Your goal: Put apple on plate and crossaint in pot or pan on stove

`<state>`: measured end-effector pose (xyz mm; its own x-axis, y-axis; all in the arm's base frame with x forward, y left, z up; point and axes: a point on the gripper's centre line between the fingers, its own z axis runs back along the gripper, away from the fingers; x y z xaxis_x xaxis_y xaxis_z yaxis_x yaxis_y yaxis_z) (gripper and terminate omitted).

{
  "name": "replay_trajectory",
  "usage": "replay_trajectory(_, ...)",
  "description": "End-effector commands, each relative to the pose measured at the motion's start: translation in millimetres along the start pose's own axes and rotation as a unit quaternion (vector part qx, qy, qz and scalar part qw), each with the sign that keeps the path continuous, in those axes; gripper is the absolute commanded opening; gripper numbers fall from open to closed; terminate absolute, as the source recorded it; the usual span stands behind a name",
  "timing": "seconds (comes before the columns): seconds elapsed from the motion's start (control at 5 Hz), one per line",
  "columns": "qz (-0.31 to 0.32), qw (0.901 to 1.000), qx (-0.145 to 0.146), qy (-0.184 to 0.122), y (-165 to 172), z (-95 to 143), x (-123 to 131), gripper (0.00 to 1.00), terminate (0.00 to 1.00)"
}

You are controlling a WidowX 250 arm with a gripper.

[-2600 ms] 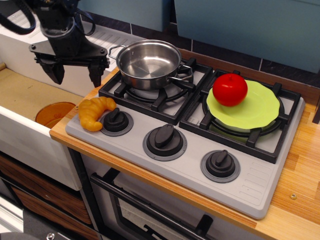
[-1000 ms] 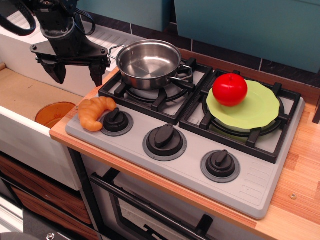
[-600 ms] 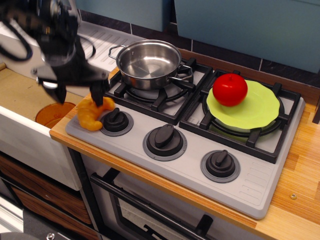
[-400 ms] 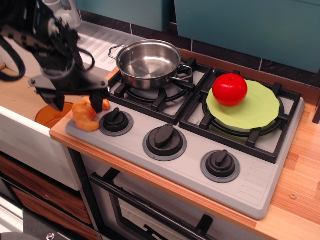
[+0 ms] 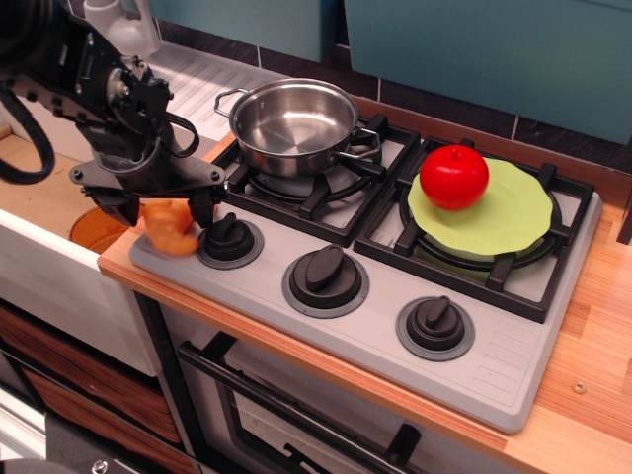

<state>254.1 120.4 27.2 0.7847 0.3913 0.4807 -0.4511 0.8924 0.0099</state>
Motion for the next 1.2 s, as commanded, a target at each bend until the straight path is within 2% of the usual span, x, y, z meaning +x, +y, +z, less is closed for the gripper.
replay_trajectory(0.0,-0.007,0.9999,-0.013,-0.001,6.0,1.3,15.5,0.00,0.00)
replay_trajectory(0.2,-0.004,0.9999,-0.010,0.010,4.6,8.5,17.1,0.00,0.00)
replay_trajectory(0.4,-0.008,0.9995,0.010,0.031,4.8,33.0,33.7,0.00,0.00)
replay_trajectory(0.6,-0.003,0.9976,0.030,0.062,3.5,68.4,64.7,0.00,0.00)
replay_trajectory(0.8,0.013,0.9945,0.041,0.096,-7.8,91.8,102.1,0.00,0.00)
replay_trajectory(1.0,0.034,0.9916,0.035,0.120,-24.8,93.3,133.9,0.00,0.00)
